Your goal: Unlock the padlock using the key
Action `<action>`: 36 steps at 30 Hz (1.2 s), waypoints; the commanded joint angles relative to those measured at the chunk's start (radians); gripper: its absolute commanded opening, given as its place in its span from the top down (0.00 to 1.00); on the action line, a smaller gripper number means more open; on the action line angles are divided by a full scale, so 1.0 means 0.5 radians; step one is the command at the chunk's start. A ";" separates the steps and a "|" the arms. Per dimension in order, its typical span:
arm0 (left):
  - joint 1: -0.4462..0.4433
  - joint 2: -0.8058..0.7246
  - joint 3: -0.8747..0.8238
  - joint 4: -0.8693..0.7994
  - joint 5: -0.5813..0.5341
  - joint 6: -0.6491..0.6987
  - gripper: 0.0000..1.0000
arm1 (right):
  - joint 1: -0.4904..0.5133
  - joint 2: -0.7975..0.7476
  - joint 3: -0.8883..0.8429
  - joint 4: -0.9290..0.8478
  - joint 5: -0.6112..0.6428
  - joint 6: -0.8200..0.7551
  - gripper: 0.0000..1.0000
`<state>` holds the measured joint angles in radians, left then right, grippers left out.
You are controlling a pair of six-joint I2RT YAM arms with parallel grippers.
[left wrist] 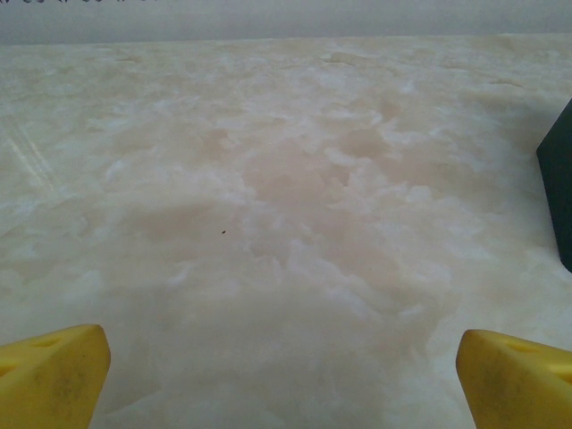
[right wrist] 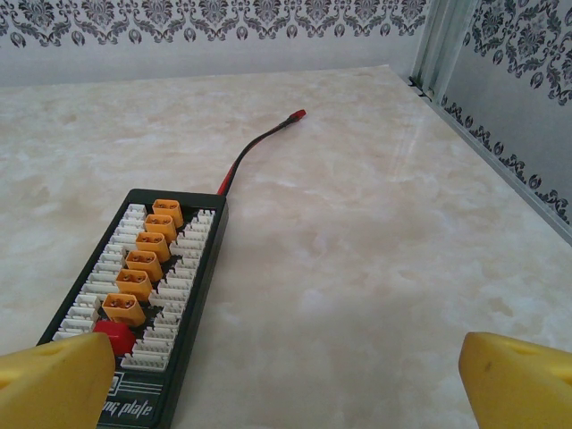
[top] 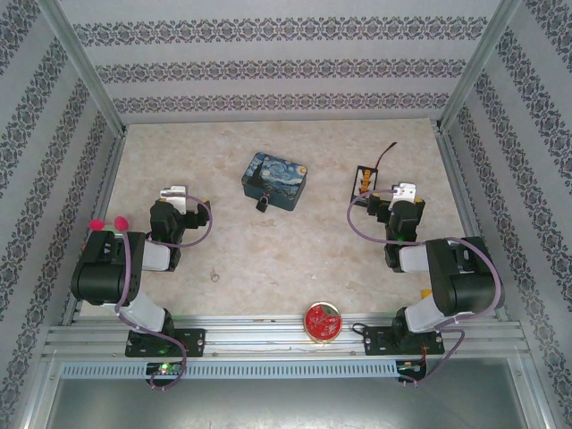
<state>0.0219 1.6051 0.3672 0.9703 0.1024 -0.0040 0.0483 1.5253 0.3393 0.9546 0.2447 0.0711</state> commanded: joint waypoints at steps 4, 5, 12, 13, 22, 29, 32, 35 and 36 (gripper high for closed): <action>0.021 -0.026 0.042 -0.042 0.031 0.002 0.01 | -0.006 -0.001 -0.004 0.063 -0.019 -0.017 0.02; 0.021 -0.027 0.039 -0.040 0.031 0.002 0.01 | -0.004 -0.001 -0.004 0.063 -0.018 -0.017 0.02; 0.023 -0.256 0.067 -0.272 -0.019 -0.017 0.01 | -0.004 -0.041 -0.002 -0.004 -0.009 -0.010 0.02; 0.022 -0.294 0.077 -0.324 -0.018 -0.017 0.01 | -0.004 -0.053 0.051 -0.036 -0.015 -0.013 0.02; 0.021 -0.607 0.147 -0.633 -0.111 -0.075 0.01 | 0.042 -0.076 0.052 -0.027 -0.021 -0.082 0.02; 0.021 -0.779 0.274 -0.865 -0.188 -0.232 0.01 | 0.060 -0.529 0.318 -0.756 0.221 -0.102 0.02; 0.023 -0.808 0.340 -0.931 -0.191 -0.326 0.01 | 0.060 -0.684 0.477 -1.049 0.263 -0.073 0.02; 0.023 -0.798 0.456 -1.075 -0.176 -0.419 0.01 | 0.060 -0.760 0.605 -1.347 0.298 0.112 0.02; 0.023 -0.793 0.494 -1.117 -0.163 -0.445 0.01 | 0.063 -0.771 0.650 -1.443 0.293 0.164 0.02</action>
<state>0.0219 1.2175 0.5571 0.5060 0.0223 -0.1528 0.0746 1.1572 0.6163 0.4503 0.3485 0.0746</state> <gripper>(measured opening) 0.992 0.982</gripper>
